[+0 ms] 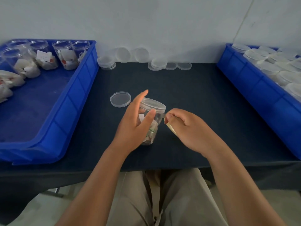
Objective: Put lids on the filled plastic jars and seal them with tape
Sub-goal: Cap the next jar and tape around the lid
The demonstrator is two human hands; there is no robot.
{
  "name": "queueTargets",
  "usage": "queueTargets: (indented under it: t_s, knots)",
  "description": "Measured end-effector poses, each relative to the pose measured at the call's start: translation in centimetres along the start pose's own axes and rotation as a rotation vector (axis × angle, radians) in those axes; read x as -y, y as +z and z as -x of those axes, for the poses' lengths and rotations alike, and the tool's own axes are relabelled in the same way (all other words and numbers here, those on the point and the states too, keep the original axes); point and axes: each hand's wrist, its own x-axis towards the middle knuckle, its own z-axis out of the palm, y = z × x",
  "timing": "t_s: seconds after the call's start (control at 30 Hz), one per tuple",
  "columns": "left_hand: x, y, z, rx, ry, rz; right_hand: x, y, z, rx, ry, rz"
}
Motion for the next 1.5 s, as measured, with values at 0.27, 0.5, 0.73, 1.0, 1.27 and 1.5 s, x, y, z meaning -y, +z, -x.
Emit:
queueTargets:
  t_s: [0.27,0.5,0.73,1.0,1.27,1.5]
  knots:
    - [0.0,0.9,-0.3,-0.085,0.028,-0.070,0.6,0.7,-0.5,-0.045,0.028,0.050]
    - [0.5,1.4,-0.5,-0.131,-0.007,-0.068,1.4,0.9,-0.6,-0.056,0.025,0.092]
    - [0.4,-0.1,-0.7,-0.066,-0.025,0.093,0.3,-0.2,-0.3,0.202,0.027,-0.013]
    - [1.2,-2.1,-1.0,0.116,-0.082,0.264,-1.6,-2.6,0.3,0.299,0.094,0.119]
    - [3.0,-2.7,-0.7,0.201,-0.102,0.334,-2.0,-0.8,-1.2,0.245,0.050,0.135]
    - [3.3,-3.2,-0.6,0.266,-0.163,0.304,-0.5,0.4,-1.4,0.258,-0.002,0.156]
